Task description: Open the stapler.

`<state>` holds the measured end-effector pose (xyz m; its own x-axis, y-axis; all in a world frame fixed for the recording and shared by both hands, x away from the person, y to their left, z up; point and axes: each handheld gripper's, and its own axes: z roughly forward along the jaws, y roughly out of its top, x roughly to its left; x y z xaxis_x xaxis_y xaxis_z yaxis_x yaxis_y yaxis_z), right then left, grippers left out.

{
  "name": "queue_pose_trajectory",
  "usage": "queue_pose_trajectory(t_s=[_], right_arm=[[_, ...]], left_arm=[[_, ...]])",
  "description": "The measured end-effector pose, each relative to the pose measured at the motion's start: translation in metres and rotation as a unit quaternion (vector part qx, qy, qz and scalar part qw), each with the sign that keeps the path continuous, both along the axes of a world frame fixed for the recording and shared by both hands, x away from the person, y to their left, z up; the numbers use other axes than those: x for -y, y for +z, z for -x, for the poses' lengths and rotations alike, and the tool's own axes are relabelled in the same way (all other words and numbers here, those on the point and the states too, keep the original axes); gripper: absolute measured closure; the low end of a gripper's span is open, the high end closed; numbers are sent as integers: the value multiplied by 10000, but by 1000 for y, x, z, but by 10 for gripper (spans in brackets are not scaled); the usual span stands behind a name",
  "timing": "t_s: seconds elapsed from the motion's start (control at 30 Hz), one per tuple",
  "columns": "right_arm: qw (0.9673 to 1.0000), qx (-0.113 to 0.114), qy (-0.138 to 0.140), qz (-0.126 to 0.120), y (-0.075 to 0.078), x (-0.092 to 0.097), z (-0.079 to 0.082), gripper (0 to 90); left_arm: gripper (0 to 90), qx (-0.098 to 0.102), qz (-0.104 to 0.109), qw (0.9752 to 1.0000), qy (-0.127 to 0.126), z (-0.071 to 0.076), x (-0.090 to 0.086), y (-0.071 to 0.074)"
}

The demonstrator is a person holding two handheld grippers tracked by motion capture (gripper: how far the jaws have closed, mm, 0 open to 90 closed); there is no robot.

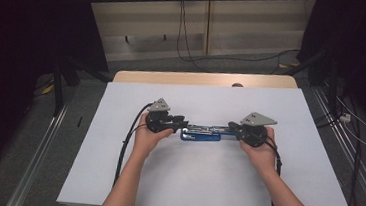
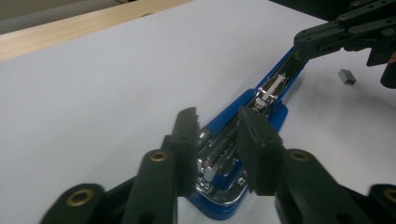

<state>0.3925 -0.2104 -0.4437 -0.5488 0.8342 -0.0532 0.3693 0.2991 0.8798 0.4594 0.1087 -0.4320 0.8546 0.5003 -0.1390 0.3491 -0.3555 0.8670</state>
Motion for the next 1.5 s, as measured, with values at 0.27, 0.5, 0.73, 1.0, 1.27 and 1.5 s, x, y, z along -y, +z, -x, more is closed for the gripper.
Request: queue_pose_trajectory(t_s=[0.27, 0.5, 0.73, 1.0, 1.27, 1.5], right_arm=[[9999, -86, -100, -79, 4, 22, 13, 688], [9998, -161, -114, -4, 5, 39, 24, 445], [9994, -282, -203, -59, 1, 55, 32, 309], [9990, -370, -251, -87, -1, 67, 42, 230], [9982, -480, -332, -167, -3, 77, 50, 192], [9983, -512, -282, -63, -4, 85, 54, 191]], left_arm=[[378, -51, -97, 9999, 103, 4, 0, 5], [195, -113, -236, 9995, 203, 9, -1, 7], [140, -103, -318, 9989, 332, 15, -9, 8], [115, -50, -423, 9984, 373, 24, -18, 9], [114, -10, -443, 9981, 435, 33, -26, 7], [114, 68, -462, 9981, 402, 40, -31, 9]])
